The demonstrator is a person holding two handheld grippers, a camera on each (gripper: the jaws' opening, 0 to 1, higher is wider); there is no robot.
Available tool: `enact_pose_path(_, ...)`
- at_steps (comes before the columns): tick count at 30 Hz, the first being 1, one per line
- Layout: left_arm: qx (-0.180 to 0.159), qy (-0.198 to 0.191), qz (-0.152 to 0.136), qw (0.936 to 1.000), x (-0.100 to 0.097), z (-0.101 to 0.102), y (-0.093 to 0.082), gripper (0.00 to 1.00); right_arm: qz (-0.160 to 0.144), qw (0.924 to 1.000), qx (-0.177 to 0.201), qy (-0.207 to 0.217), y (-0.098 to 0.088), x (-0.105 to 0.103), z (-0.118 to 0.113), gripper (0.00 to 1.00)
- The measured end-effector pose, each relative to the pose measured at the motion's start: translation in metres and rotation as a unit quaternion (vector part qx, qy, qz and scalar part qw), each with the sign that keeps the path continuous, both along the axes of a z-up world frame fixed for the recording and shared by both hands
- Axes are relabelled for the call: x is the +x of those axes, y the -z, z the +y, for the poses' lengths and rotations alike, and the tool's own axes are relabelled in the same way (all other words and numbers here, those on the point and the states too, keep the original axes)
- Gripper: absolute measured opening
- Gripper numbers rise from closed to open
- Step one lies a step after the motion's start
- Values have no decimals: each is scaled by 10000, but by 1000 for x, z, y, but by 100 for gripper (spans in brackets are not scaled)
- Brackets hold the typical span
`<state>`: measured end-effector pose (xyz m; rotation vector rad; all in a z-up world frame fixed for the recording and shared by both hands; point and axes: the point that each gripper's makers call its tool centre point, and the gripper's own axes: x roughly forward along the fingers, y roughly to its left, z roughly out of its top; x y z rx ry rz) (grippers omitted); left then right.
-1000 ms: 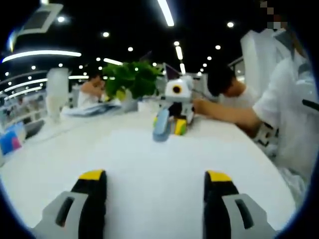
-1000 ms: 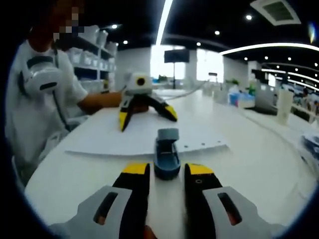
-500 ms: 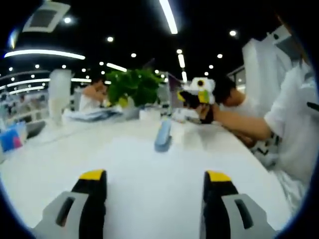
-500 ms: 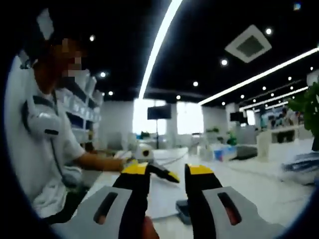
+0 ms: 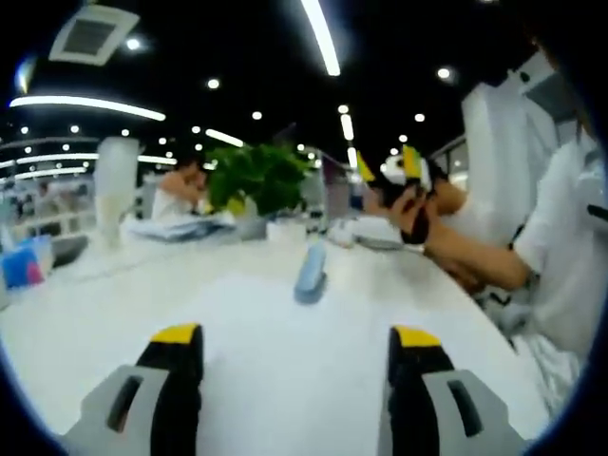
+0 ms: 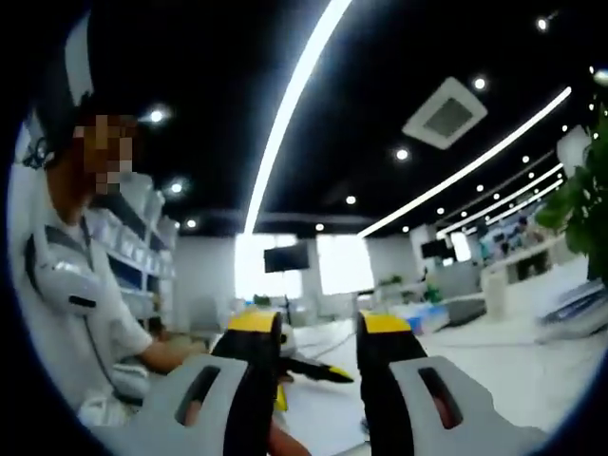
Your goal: Pick up the paper insert the paper into the punch align the paper edges press the punch to punch holes
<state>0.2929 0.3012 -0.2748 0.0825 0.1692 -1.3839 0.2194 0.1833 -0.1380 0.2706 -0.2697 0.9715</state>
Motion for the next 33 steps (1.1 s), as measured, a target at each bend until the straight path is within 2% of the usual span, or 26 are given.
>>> enact_pose_path(3, -90, 70, 12, 9999, -5, -2, -5, 79, 47, 9989, -325, 332, 11, 12, 1, 41)
enact_pose_path(4, -98, 105, -43, 9999, -7, -5, -8, 79, 58, 9964, -602, 590, 19, 19, -1, 42)
enact_pose_path(7, -231, 225, -37, 9995, -15, -11, -16, 79, 32, 9887, -847, 1238, 35, 35, -11, 45)
enact_pose_path(10, -318, 296, -42, 9990, -16, -19, -28, 78, 62, 9849, -951, 1445, 45, 43, -16, 41)
enact_pose_path(11, -367, 311, -5, 9988, -15, -23, -35, 76, 149, 9815, -1012, 1619, 50, 48, -24, 40)
enact_pose_path(13, -445, 317, 26, 9985, -14, -27, -41, 69, 200, 9803, -1007, 1685, 52, 52, -27, 36)
enact_pose_path(14, -757, 272, 41, 9968, -7, -36, -60, 66, 129, 9711, -1168, 2078, 57, 59, -39, 32)
enact_pose_path(15, -874, 223, -37, 9959, -3, -42, -68, 67, 111, 9672, -1220, 2227, 59, 61, -43, 29)
enact_pose_path(18, -872, 200, -184, 9958, 3, -61, -73, 67, 232, 9526, -1317, 2734, 65, 67, -60, 31)
enact_pose_path(19, -864, 212, -232, 9958, 4, -70, -73, 66, 226, 9478, -1413, 2851, 65, 68, -63, 34)
enact_pose_path(20, -844, 234, -269, 9958, 4, -76, -73, 66, 220, 9463, -1427, 2892, 66, 68, -64, 34)
enact_pose_path(22, -477, 388, -583, 9964, 4, -97, -59, 66, 359, 9448, -1450, 2915, 70, 69, -63, 39)
enact_pose_path(23, -327, 493, -684, 9959, 2, -105, -53, 66, 310, 9380, -1671, 3020, 74, 69, -64, 41)
enact_pose_path(24, -240, 561, -708, 9956, 0, -110, -48, 66, 261, 9340, -1790, 3082, 75, 69, -63, 41)
enact_pose_path(25, -131, 653, -726, 9951, -2, -116, -41, 67, 256, 9338, -1834, 3062, 76, 69, -60, 41)
enact_pose_path(27, 20, 747, -751, 9944, -4, -125, -32, 69, 214, 9212, -2143, 3242, 80, 69, -63, 40)
enact_pose_path(28, 30, 749, -754, 9943, -5, -126, -31, 73, 220, 9220, -2120, 3232, 80, 69, -61, 38)
enact_pose_path(29, 124, 759, -750, 9942, -2, -133, -24, 72, 225, 9229, -2098, 3222, 80, 69, -60, 38)
enact_pose_path(31, 166, 810, -691, 9942, -1, -137, -18, 65, 205, 9179, -2164, 3321, 80, 70, -63, 37)
enact_pose_path(33, 193, 852, -630, 9942, 0, -141, -12, 63, 183, 9115, -2221, 3458, 80, 70, -68, 35)
